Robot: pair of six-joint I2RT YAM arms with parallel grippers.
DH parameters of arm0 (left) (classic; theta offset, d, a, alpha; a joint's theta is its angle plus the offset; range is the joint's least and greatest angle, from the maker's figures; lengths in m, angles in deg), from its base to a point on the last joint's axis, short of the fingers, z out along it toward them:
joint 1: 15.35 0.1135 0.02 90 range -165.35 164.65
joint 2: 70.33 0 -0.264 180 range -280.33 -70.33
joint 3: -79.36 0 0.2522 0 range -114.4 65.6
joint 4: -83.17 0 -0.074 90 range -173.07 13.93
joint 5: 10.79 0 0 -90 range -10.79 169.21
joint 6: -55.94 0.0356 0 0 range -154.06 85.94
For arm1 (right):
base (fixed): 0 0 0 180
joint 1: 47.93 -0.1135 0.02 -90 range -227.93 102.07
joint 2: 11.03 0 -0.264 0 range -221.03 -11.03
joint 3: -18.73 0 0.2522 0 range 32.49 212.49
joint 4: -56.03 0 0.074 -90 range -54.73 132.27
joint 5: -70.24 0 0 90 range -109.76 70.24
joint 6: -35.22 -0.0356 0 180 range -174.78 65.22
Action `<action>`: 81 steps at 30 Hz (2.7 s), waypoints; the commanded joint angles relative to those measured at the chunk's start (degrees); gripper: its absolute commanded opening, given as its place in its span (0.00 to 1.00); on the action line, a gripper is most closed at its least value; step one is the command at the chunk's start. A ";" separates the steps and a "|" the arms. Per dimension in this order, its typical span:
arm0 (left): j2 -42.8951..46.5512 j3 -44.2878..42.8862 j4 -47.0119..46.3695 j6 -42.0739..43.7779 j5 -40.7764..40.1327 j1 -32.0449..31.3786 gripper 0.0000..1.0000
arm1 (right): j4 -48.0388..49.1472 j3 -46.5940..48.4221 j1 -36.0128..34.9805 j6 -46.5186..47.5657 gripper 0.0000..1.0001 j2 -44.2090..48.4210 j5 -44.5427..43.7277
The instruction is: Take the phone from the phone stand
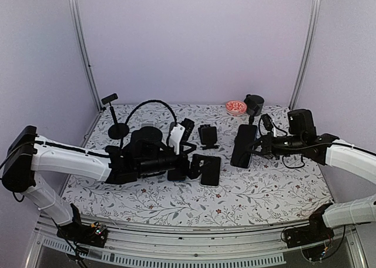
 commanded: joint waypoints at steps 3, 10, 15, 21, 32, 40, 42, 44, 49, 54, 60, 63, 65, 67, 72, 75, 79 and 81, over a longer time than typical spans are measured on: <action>2.74 1.26 -2.89 1.37 0.73 0.73 0.99 | -8.45 -0.77 2.77 5.67 0.00 -2.36 5.90; 4.05 3.12 -3.72 0.80 0.81 1.60 0.99 | -12.32 3.15 6.61 10.22 0.00 -11.00 8.59; 5.64 4.92 -4.30 0.52 1.02 2.55 0.99 | -14.52 6.83 7.45 13.46 0.00 -18.09 9.70; 7.71 7.20 -5.38 -0.16 1.88 4.18 0.99 | -14.72 8.32 9.88 16.70 0.02 -25.24 11.58; 8.49 9.16 -7.10 -1.04 3.56 5.99 0.99 | -15.06 11.07 13.70 22.24 0.04 -34.57 16.35; 9.05 10.13 -7.44 -1.50 4.26 7.26 0.99 | -17.93 13.24 18.01 26.31 0.13 -38.23 17.26; 8.95 10.23 -7.63 -1.53 4.53 7.45 0.99 | -18.73 14.00 18.40 27.70 0.14 -40.10 17.87; 8.89 10.23 -7.71 -1.60 4.60 7.67 0.99 | -18.66 14.42 18.44 28.38 0.14 -41.77 18.50; 8.77 10.43 -7.89 -1.94 4.64 8.12 0.99 | -18.53 14.97 18.68 28.74 0.16 -44.44 17.54; 8.88 10.69 -7.61 -2.26 3.99 8.55 0.99 | -18.71 14.91 19.57 28.48 0.30 -44.31 15.28; 8.64 10.60 -6.39 -3.34 3.42 9.65 0.99 | -18.83 15.09 21.22 28.21 0.41 -43.66 11.75; 8.53 10.15 -4.63 -4.23 3.29 10.48 0.99 | -18.84 15.31 21.51 28.11 0.51 -42.82 10.27; 8.54 10.03 -3.46 -5.06 3.28 11.21 0.99 | -18.85 15.25 21.59 27.90 0.61 -41.73 9.58; 8.43 9.86 -2.52 -5.89 3.63 12.13 0.99 | -18.83 15.33 21.68 27.82 0.71 -40.36 8.84; 8.37 8.21 1.19 -7.29 3.87 14.08 0.99 | -18.85 15.94 22.20 27.69 0.91 -35.42 6.77; 8.52 6.70 4.08 -7.24 3.65 15.21 0.99 | -18.20 16.53 22.24 27.38 1.00 -31.96 5.92; 9.14 4.13 9.18 -7.06 2.84 16.99 0.99 | -17.39 18.05 22.22 26.52 0.99 -27.84 6.27; 9.78 2.99 12.06 -7.07 2.46 18.07 0.99 | -16.45 18.79 22.15 26.27 0.99 -25.90 7.20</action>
